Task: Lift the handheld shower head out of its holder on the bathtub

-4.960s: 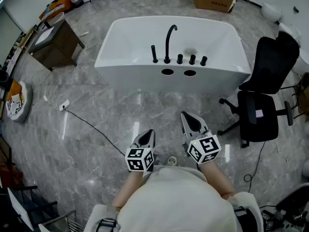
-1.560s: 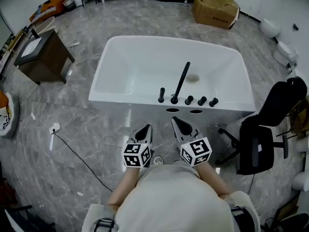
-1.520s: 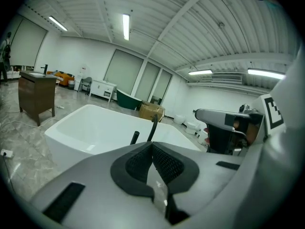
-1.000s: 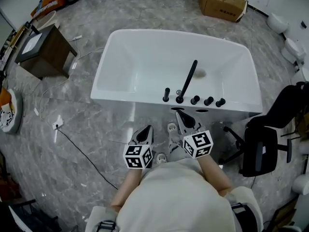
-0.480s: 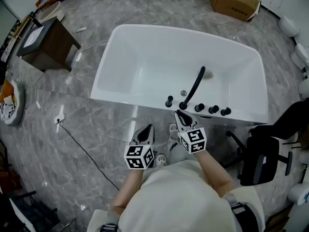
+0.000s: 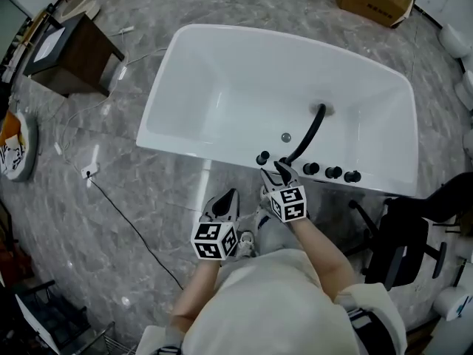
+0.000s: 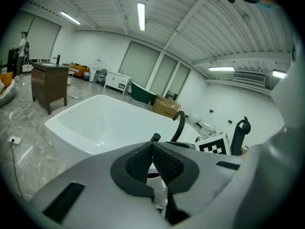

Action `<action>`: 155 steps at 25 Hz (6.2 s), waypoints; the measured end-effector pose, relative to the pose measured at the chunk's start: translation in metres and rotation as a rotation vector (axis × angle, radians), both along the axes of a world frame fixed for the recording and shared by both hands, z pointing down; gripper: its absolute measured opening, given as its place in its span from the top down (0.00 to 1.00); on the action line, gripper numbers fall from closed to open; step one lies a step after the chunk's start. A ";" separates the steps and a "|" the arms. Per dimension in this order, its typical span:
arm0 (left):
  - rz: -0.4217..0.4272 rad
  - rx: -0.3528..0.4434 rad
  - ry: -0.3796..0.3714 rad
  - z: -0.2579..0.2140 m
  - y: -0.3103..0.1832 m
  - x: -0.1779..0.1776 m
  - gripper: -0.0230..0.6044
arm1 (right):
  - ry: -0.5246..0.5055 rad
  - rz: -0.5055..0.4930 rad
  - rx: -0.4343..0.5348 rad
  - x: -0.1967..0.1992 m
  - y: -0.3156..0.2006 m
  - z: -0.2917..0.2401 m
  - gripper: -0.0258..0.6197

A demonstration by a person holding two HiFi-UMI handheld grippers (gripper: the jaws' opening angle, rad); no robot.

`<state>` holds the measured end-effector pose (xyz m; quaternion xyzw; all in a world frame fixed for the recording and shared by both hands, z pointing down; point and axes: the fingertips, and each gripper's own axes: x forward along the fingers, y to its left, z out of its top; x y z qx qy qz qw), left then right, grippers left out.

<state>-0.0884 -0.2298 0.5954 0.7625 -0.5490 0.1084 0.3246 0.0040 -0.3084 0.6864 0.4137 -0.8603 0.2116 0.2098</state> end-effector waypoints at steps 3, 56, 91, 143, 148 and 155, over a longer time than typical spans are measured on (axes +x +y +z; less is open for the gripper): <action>-0.018 -0.011 0.001 0.005 -0.007 -0.002 0.93 | 0.043 -0.010 -0.044 -0.002 -0.008 0.026 0.65; 0.008 -0.002 0.014 -0.012 0.035 0.014 0.93 | 0.189 -0.005 0.013 -0.002 -0.007 0.007 0.74; 0.067 0.120 -0.002 -0.051 0.104 0.014 0.93 | 0.100 0.083 0.270 0.016 0.057 -0.117 0.74; 0.126 0.223 -0.024 -0.075 0.145 0.005 0.93 | -0.137 0.143 0.632 0.025 0.174 -0.313 0.74; 0.129 0.223 -0.019 -0.076 0.144 0.007 0.93 | -0.139 0.148 0.634 0.028 0.176 -0.314 0.74; 0.130 0.221 -0.017 -0.073 0.147 0.008 0.93 | -0.147 0.142 0.632 0.028 0.178 -0.314 0.74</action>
